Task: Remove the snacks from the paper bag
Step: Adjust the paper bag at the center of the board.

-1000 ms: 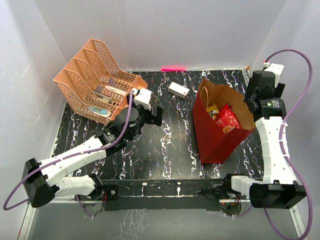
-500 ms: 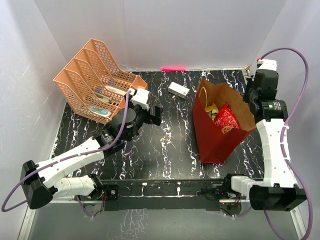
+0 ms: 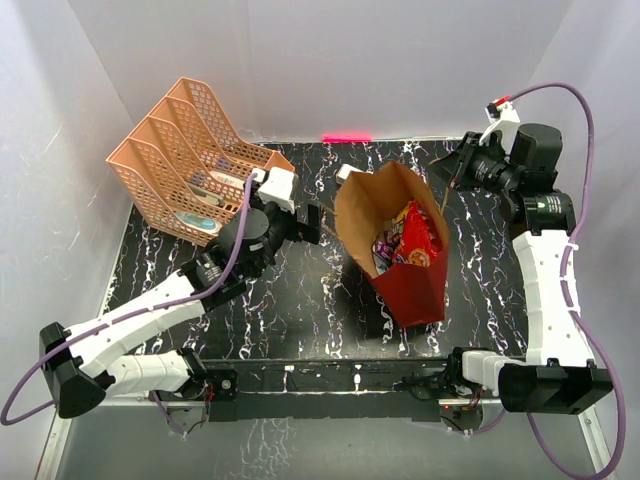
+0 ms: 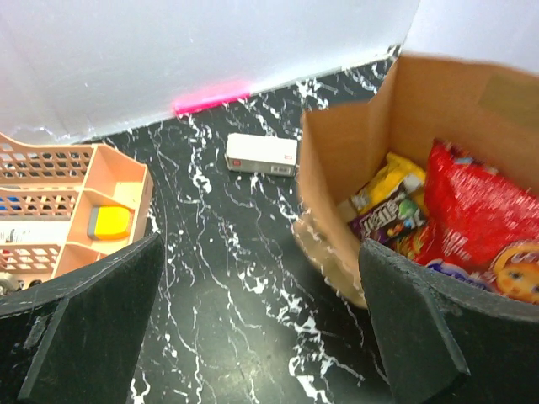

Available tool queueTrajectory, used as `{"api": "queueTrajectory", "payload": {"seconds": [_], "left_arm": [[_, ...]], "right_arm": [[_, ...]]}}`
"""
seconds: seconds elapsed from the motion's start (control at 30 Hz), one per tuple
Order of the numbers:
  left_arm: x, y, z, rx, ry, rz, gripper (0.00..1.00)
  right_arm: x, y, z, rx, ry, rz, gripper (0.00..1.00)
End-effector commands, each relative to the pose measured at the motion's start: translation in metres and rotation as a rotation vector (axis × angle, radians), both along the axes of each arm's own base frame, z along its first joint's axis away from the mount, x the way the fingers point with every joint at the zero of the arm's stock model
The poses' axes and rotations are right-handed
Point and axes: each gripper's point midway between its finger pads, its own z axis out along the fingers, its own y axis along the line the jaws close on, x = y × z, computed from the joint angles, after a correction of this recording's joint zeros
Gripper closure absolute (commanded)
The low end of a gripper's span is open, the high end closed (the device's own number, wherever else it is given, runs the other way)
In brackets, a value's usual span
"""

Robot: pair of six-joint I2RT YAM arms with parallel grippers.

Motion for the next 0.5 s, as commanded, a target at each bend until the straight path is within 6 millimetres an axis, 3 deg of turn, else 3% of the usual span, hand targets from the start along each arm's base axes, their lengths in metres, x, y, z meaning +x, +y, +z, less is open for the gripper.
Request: {"api": "queueTrajectory", "payload": {"seconds": [0.0,0.2,0.47], "left_arm": [[-0.005,0.014,0.058,-0.121,-0.061,0.037,0.02],[-0.016,0.010,0.094,-0.208,-0.054,-0.019,0.02],[-0.021,-0.009,0.084,-0.238,0.025,-0.088,0.02]], "right_arm": [[-0.010,0.029,0.080,0.149,-0.233,0.141,0.92],[0.017,-0.046,0.090,-0.014,-0.226,-0.313,0.92],[0.037,-0.088,0.091,-0.181,-0.250,-0.450,0.92]]}}
